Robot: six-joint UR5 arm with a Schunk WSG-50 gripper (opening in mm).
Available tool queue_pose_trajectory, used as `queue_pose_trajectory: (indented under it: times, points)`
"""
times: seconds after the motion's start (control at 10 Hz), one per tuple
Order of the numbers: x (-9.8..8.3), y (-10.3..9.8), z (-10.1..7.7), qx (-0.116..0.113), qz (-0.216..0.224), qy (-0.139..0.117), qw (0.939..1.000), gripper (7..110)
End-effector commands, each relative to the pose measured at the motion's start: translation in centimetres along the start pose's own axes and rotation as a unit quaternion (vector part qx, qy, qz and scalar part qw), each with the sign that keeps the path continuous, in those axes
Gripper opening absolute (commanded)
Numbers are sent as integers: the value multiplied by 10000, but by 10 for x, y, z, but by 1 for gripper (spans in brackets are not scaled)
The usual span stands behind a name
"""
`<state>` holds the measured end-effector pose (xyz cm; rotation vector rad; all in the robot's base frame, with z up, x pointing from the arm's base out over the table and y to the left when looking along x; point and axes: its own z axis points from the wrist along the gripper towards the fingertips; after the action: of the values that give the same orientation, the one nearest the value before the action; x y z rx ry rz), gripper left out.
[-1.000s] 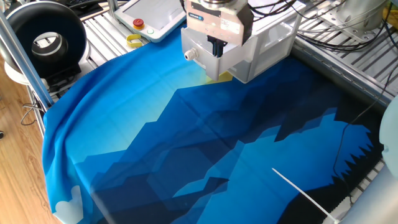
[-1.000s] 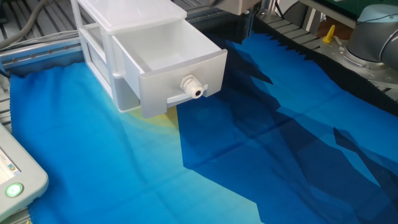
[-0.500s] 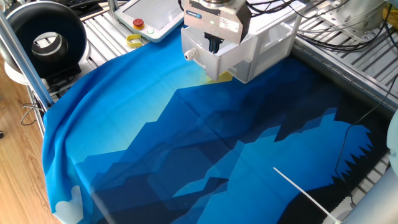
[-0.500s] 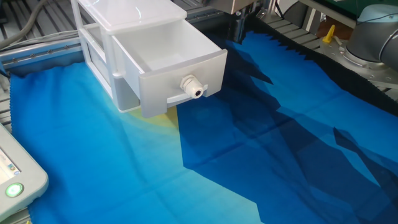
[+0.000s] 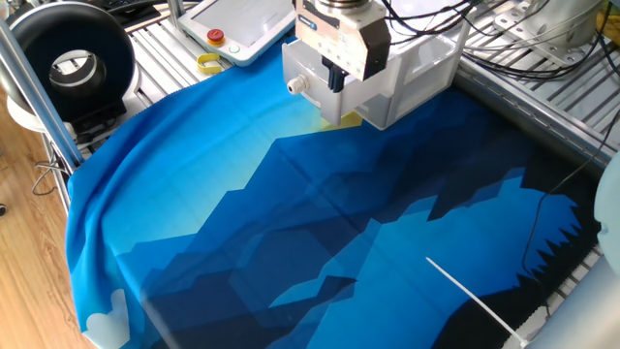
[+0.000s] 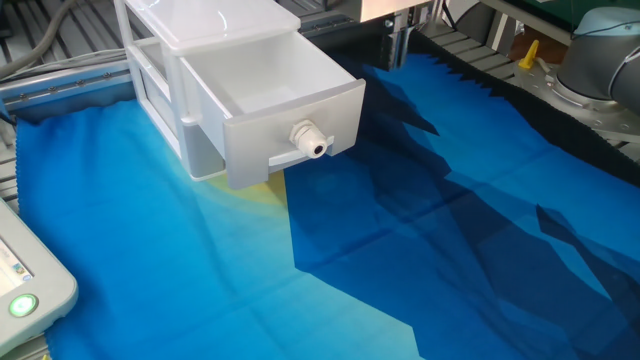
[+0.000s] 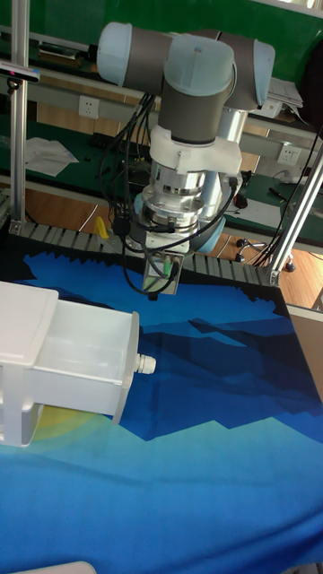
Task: Grasp the handle and close the drawer
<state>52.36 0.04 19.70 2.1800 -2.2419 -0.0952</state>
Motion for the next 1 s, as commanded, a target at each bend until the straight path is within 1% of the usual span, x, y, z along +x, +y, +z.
queue_pose_trajectory:
  times: [0.0,0.1,0.3,0.4,0.5,0.7,0.9]
  points:
    - [-5,-3,-2,57,489,19,9988,7]
    - [-4,-7,-1,127,650,26,9978,7]
    - [-4,-7,-1,129,865,36,9962,7]
    - [-5,-8,-2,152,857,34,9962,7]
    - [-8,-9,-1,160,855,-29,9962,7]
    - [-12,-7,1,116,968,-72,9952,7]
    - [-13,-14,-1,241,1121,-63,9934,7]
